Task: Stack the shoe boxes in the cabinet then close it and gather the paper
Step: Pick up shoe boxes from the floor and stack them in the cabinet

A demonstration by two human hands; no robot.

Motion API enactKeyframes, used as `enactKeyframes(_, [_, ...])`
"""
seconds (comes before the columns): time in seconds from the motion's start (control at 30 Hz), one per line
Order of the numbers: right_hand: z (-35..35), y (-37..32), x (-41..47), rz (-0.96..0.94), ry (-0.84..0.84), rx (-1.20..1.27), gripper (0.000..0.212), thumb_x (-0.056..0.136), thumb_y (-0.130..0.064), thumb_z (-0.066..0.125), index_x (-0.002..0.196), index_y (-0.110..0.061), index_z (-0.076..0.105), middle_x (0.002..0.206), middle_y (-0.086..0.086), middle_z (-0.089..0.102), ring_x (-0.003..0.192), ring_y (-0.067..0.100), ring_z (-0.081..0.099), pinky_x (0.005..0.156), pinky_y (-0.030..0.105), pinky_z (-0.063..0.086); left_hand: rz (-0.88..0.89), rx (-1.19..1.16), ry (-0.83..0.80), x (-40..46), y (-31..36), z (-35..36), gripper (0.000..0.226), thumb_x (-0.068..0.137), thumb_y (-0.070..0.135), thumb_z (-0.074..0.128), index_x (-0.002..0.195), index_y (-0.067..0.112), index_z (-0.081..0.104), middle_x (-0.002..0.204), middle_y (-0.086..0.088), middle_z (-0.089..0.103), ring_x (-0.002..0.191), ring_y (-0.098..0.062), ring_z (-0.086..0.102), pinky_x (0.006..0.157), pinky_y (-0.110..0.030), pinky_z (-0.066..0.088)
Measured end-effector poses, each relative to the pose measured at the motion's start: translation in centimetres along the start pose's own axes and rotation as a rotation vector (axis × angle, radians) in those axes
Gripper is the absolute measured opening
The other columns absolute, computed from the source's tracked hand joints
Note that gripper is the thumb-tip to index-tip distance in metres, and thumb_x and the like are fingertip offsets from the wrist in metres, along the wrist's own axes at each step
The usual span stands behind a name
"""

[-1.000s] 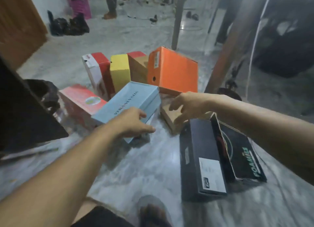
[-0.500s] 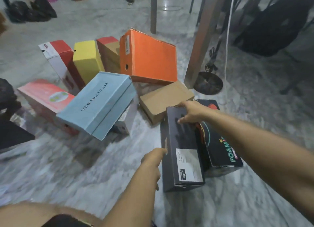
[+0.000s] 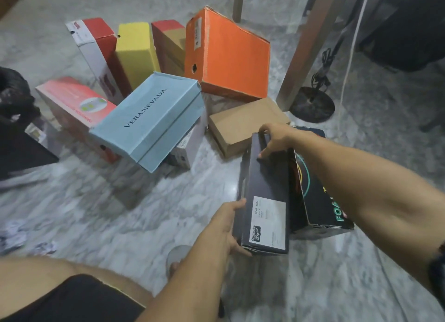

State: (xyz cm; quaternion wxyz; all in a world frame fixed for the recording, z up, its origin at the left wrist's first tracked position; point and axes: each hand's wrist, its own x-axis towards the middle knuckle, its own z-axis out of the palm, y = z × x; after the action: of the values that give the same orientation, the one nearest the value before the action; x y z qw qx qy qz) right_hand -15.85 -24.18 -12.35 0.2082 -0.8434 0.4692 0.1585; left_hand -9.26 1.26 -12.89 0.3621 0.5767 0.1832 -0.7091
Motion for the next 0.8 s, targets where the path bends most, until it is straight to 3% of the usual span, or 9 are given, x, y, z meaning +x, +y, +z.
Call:
enactKeyframes(0.07, [-0.9,-0.4,-1.2,-0.002,0.032,0.027,0.110,0.048,-0.057,0.087,0.141,-0.024,0.039,0.141,0.005,0.047,0.122,0.029,0.050,0.099,0.044,0.047,0.120,0.047,0.093,-0.7,-0.1,0.1,0.032,0.079,0.022,0.072,0.085,-0.003,0.052,0.082,-0.018,0.063,0.080,-0.035,0.064,0.070,-0.046,0.052])
enactKeyframes(0.13, [-2.3,-1.1,-2.6,-0.035,0.073,0.064,0.108,0.058,-0.049,0.088,0.147,-0.020,0.033,0.147,0.007,0.042,0.129,0.029,0.045,0.104,0.037,0.040,0.238,0.026,0.204,-0.9,0.4,0.0,0.026,0.067,0.018,0.076,0.085,0.003,0.065,0.083,-0.014,0.072,0.070,-0.030,0.069,0.059,-0.035,0.054])
enactKeyframes(0.2, [-4.3,-1.8,-4.1,-0.066,0.115,0.072,0.103,0.063,-0.046,0.087,0.148,-0.020,0.035,0.149,0.006,0.042,0.133,0.028,0.043,0.103,0.033,0.037,0.348,0.006,0.305,-1.6,1.2,-0.8,0.030,0.055,0.019,0.077,0.081,0.009,0.067,0.094,-0.013,0.071,0.072,-0.030,0.071,0.059,-0.033,0.054])
enactKeyframes(0.3, [-7.9,-3.7,-6.7,-0.078,0.139,0.079,0.095,0.062,-0.046,0.087,0.143,-0.026,0.041,0.141,0.006,0.048,0.118,0.031,0.051,0.093,0.042,0.051,0.457,0.007,0.325,-3.6,2.9,-2.6,0.041,0.046,0.015,0.077,0.084,0.008,0.063,0.107,-0.017,0.064,0.075,-0.034,0.070,0.061,-0.042,0.059])
enactKeyframes(0.4, [-11.1,-6.5,-9.2,-0.073,0.162,0.019,0.089,0.059,-0.045,0.090,0.136,-0.029,0.048,0.128,0.007,0.052,0.097,0.030,0.053,0.077,0.047,0.057,0.499,-0.005,0.237,-6.8,4.0,-4.6,0.029,0.065,0.004,0.075,0.090,0.003,0.062,0.086,-0.016,0.071,0.064,-0.028,0.068,0.058,-0.040,0.058])
enactKeyframes(0.53, [-14.2,-10.0,-12.7,-0.101,0.207,0.091,0.074,0.056,-0.037,0.092,0.119,-0.032,0.053,0.118,0.001,0.057,0.083,0.032,0.064,0.061,0.051,0.059,0.563,-0.032,0.172,-11.4,5.1,-8.6,0.006,0.085,0.000,0.064,0.087,0.002,0.058,0.049,-0.007,0.063,0.040,-0.018,0.061,0.052,-0.035,0.056])
enactKeyframes(0.63, [-15.8,-12.7,-14.6,-0.182,0.273,0.111,0.072,0.059,-0.030,0.092,0.118,-0.023,0.051,0.105,0.006,0.066,0.081,0.033,0.068,0.069,0.054,0.059,0.679,-0.026,0.212,-14.6,6.0,-11.8,0.021,0.080,0.003,0.069,0.100,-0.002,0.067,0.069,-0.010,0.070,0.054,-0.019,0.066,0.058,-0.034,0.059])
enactKeyframes(0.73, [-16.7,-16.4,-16.2,-0.285,0.369,0.190,0.072,0.059,-0.027,0.091,0.119,-0.021,0.053,0.099,0.010,0.068,0.080,0.036,0.069,0.073,0.055,0.059,0.829,-0.042,0.338,-18.7,6.5,-15.0,0.010,0.077,0.006,0.074,0.078,0.008,0.065,0.047,0.000,0.063,0.035,-0.010,0.059,0.049,-0.030,0.056])
enactKeyframes(0.8, [-16.7,-19.3,-17.1,-0.356,0.416,0.245,0.081,0.056,-0.031,0.092,0.126,-0.035,0.053,0.097,0.006,0.070,0.080,0.034,0.070,0.075,0.052,0.059,0.921,-0.064,0.407,-21.8,6.5,-17.2,0.012,0.077,0.008,0.075,0.074,0.009,0.064,0.044,0.001,0.061,0.035,-0.011,0.058,0.058,-0.039,0.058])
